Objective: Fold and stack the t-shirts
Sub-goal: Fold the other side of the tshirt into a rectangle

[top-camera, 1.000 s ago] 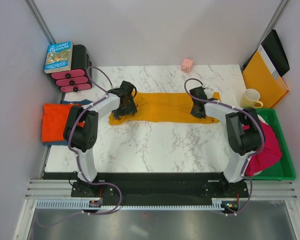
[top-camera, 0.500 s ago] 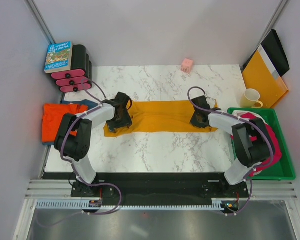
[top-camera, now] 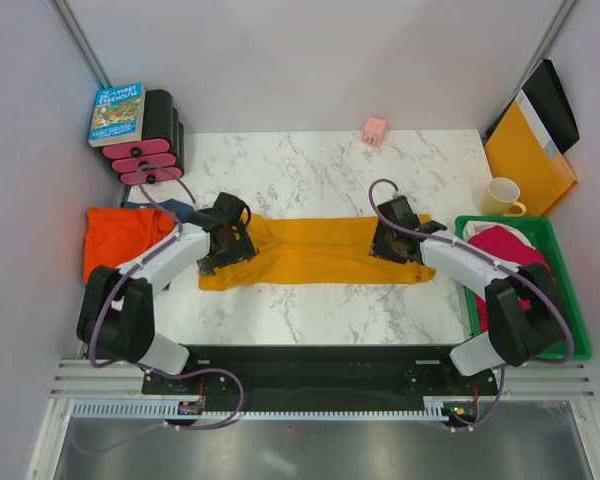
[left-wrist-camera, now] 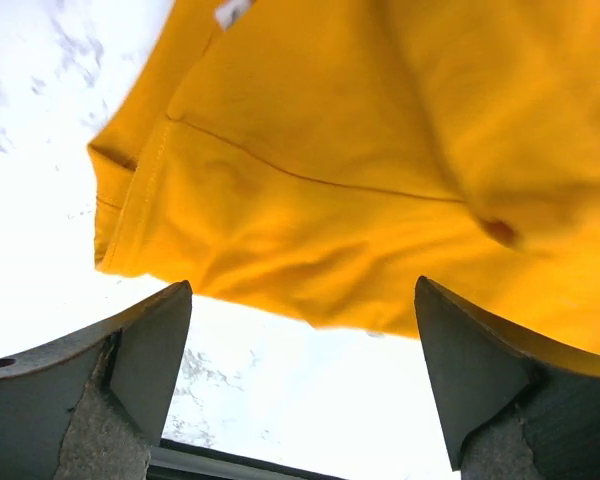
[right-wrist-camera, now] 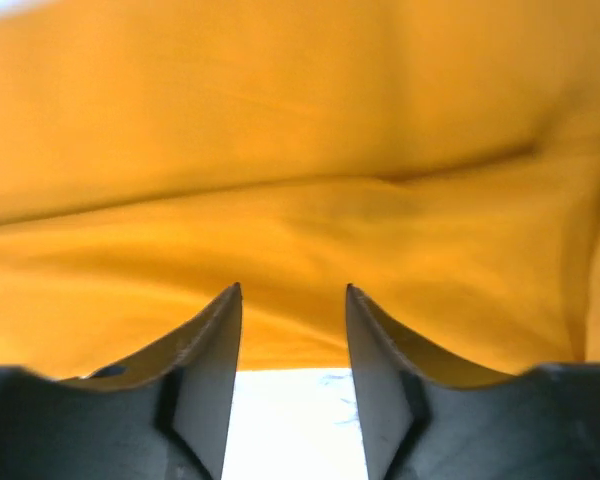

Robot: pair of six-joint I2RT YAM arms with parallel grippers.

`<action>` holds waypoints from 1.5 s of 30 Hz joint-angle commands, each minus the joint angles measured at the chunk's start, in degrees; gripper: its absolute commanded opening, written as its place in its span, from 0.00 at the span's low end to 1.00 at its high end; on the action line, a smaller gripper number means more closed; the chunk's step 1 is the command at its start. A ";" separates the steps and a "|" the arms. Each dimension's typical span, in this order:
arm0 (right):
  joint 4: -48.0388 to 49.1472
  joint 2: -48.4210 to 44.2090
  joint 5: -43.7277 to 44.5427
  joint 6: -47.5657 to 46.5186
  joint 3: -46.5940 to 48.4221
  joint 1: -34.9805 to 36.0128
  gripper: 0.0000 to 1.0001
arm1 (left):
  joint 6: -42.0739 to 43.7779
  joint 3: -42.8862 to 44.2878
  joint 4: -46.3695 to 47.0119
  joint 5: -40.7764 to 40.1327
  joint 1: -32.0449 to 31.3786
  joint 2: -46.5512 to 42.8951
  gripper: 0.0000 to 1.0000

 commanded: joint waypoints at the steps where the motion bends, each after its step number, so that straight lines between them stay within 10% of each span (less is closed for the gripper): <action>1: 2.22 -3.45 -5.17 -8.91 11.64 3.34 0.56 | 1.30 -0.11 3.58 -0.97 -0.06 -12.43 0.99; 3: 1.95 -0.73 -9.20 -10.14 14.80 4.13 0.39 | 1.74 -2.12 6.48 0.52 -0.06 -15.33 0.95; 5: 2.91 1.72 -10.63 -10.24 15.61 6.06 0.00 | 0.78 -4.14 7.80 0.96 -0.06 -15.61 0.71; 8: 3.97 6.02 -12.57 -11.73 17.10 10.36 0.00 | -1.06 -6.26 7.54 1.32 -0.06 -14.29 0.02; 16: 5.91 15.18 -12.31 -16.12 24.30 22.84 0.03 | -5.29 -13.64 7.98 0.70 0.03 -13.67 0.02; 20: 5.91 18.09 -6.18 -19.80 27.38 26.54 0.36 | -4.94 -13.56 7.89 0.35 -0.06 -14.20 0.02; 27: 9.32 19.75 -2.71 -22.63 29.14 30.07 0.79 | -3.98 -14.70 8.42 2.19 0.03 -19.73 0.39; 31: 12.05 23.96 -4.39 -21.14 30.99 30.59 0.83 | -3.62 -15.58 8.95 2.72 -0.06 -21.50 0.61; 45: 18.39 33.46 -1.41 -23.16 38.81 30.59 0.69 | -4.24 -17.60 8.59 2.99 0.12 -22.81 0.51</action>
